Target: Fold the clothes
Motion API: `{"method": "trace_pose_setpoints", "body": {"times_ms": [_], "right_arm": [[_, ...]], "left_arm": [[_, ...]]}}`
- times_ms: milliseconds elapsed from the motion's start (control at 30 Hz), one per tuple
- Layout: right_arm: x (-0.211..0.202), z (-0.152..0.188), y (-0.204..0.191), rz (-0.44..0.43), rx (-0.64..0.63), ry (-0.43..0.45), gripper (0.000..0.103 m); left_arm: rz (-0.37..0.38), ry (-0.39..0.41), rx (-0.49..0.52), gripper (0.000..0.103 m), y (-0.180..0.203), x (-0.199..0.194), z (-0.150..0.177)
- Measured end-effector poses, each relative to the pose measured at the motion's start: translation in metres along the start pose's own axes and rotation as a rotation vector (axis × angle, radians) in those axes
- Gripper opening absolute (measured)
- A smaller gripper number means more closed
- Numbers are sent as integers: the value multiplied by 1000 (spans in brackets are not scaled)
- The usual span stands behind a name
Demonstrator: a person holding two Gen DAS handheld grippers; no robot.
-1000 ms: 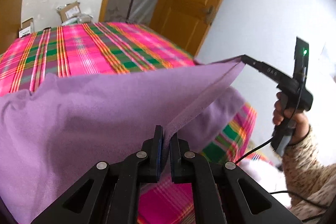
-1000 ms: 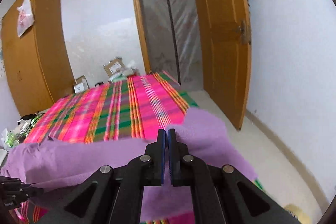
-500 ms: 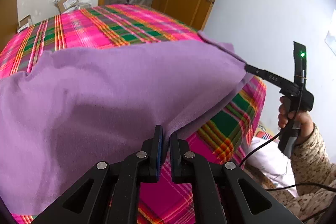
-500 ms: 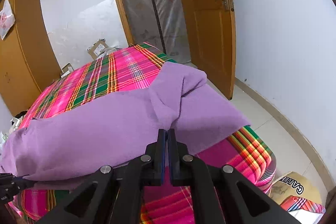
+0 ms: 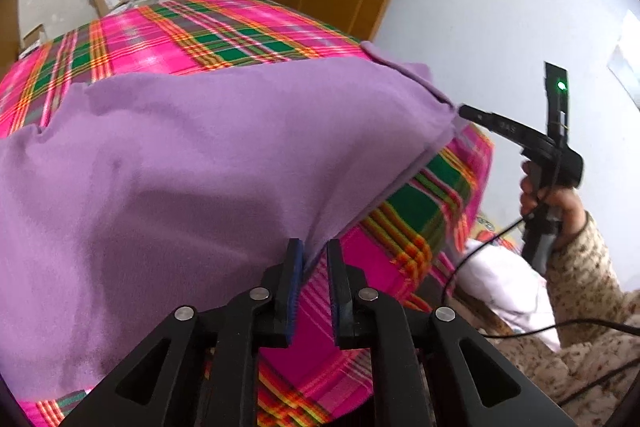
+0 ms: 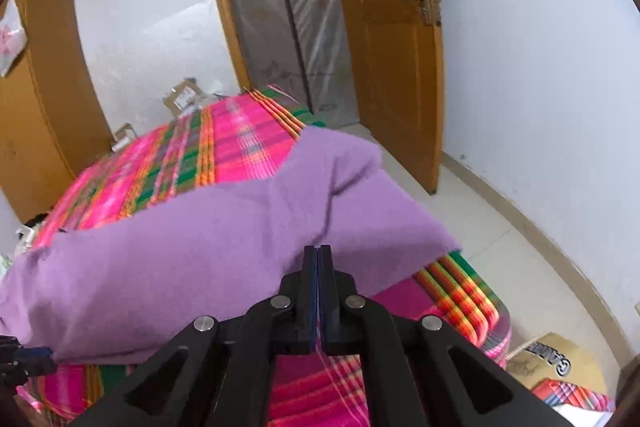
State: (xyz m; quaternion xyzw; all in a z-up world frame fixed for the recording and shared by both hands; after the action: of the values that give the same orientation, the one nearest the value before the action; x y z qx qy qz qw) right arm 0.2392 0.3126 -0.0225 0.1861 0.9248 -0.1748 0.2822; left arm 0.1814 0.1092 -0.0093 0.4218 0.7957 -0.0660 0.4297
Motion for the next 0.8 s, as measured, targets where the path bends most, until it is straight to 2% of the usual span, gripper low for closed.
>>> {"method": "trace_pose_setpoints", "body": {"times_ms": [67,167,267,400,467,600,667,733,800], "right_arm": [[3,-3,-8,-41,-21,-5,1],[8,-3,-26,-65,-99,-16,2],[15,6,-32,-43,-146,-57,2],[21,16,-22,-5,-141,-113,2],[17,13,-15,-7,-119,-115,1],[7,-7,-12,5,-136,-75,1],[9,-19,-14,9,-151,-57,6],[18,-31,-17,19,-166,-55,18],[29,-43,-20,18,-185,-57,21]], "left_arm": [[38,8,5,16,4,-3,-6],[73,26,15,17,10,-3,-18],[96,26,-3,17,10,8,-29],[98,-29,-23,17,8,27,-30],[102,-54,-29,17,6,33,-28],[125,-55,-56,17,0,36,-33],[137,-58,-64,17,-1,38,-34],[140,-60,-64,17,-1,40,-37],[147,-60,-64,17,-1,43,-39]]}}
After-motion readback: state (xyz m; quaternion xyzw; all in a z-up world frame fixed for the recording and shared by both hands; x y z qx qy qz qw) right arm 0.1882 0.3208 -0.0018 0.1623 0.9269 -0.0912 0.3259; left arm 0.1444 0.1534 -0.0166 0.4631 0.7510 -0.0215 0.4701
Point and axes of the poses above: each gripper's, at about its wrist camera, not at the fingertips, and x roughly the way its jaws point, y to its right, z to its underside, the point moved 3 cm from there along x, roughly the way its jaws point, and after that the axes turned 2 degrees about -z, right-handed, at the moved point
